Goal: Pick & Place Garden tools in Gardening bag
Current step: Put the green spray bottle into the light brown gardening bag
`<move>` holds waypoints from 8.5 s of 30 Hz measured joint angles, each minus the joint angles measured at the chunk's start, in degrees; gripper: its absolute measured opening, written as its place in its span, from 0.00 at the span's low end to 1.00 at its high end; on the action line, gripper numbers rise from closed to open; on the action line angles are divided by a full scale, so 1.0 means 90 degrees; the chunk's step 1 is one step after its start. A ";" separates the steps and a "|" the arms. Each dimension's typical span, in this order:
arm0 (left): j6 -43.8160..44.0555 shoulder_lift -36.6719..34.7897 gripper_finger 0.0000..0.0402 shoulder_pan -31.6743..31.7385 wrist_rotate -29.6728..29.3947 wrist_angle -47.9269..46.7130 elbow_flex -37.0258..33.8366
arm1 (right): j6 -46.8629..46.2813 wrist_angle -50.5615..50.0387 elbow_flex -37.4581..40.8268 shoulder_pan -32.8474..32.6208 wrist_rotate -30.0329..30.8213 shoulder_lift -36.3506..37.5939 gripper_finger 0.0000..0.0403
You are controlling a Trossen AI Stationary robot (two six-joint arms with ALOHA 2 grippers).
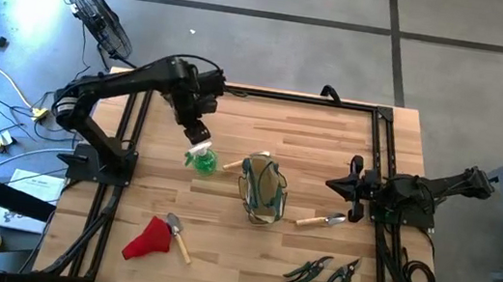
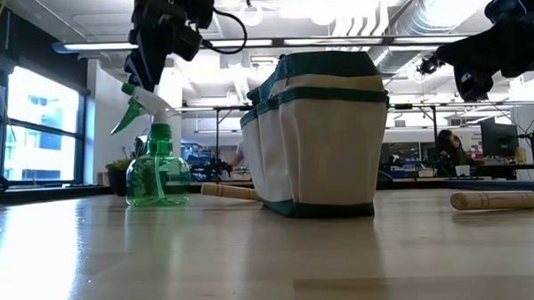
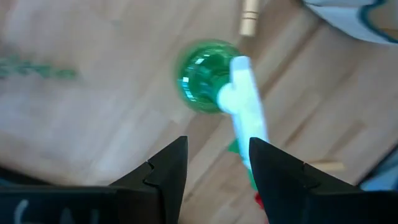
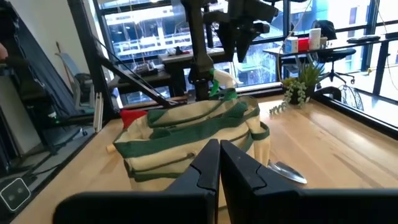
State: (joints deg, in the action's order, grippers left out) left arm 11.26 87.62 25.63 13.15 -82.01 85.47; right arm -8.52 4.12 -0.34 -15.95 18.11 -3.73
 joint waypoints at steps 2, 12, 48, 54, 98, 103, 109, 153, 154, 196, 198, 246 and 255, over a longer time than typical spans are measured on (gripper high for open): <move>-0.0056 0.0013 0.41 -0.0013 0.0194 -0.0001 0.0000 | 0.0115 -0.0005 0.0001 0.0001 0.0002 0.0000 0.01; 0.0229 0.0014 0.41 -0.0170 0.0105 0.0001 0.0000 | 0.0423 -0.0032 0.0000 -0.0002 0.0014 0.0000 0.01; 0.0062 0.1160 0.41 -0.0810 -0.0420 0.0099 -0.0010 | 0.0421 -0.0070 0.0001 0.0001 -0.0005 0.0002 0.01; -0.0127 0.1387 0.41 -0.0812 -0.0790 0.0072 -0.0008 | 0.0458 -0.0071 0.0001 -0.0002 -0.0005 0.0002 0.01; -0.0208 0.1400 0.20 -0.1327 -0.1411 -0.0780 0.0059 | 0.0634 0.0756 -0.0001 -0.0002 -0.0143 0.0002 0.01; -0.0055 0.1400 0.20 -0.1551 -0.1630 -0.0888 0.0644 | 0.0759 0.1241 0.0000 0.0001 -0.0176 0.0002 0.01; -0.0054 0.1398 0.20 -0.1840 -0.1649 -0.0890 0.1613 | 0.0805 0.1370 0.0001 0.0001 -0.0197 0.0002 0.10; -0.1056 0.1317 0.20 -0.2643 -0.4033 0.0578 0.3636 | 0.2893 0.3221 -0.2021 -0.0018 0.1009 -0.3873 0.50; -0.1058 0.1317 0.20 -0.2641 -0.4041 0.0612 0.3635 | 0.2880 0.3149 -0.2232 -0.0022 0.1220 -0.4148 0.50; -0.1150 0.1320 0.20 -0.2641 -0.3671 0.2191 0.2905 | 0.6093 0.3518 -0.5121 0.0334 0.3877 -0.8803 0.50; -0.1150 0.1321 0.20 -0.2641 -0.3670 0.2232 0.2905 | 0.6094 0.3575 -0.5121 0.0373 0.3760 -0.8803 0.50; -0.1060 0.1657 0.20 -0.2641 -0.2759 0.2914 0.2912 | 0.5558 0.2932 -0.5128 0.0718 0.3274 -0.8803 0.38; -0.1077 0.1650 0.20 -0.2640 -0.2759 0.2913 0.2909 | 0.5560 0.2905 -0.5133 0.0744 0.3327 -0.8803 0.37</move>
State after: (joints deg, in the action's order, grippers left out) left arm 1.56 102.48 1.87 -11.68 -55.79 111.66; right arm 41.52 30.26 -46.54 -9.26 48.05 -82.96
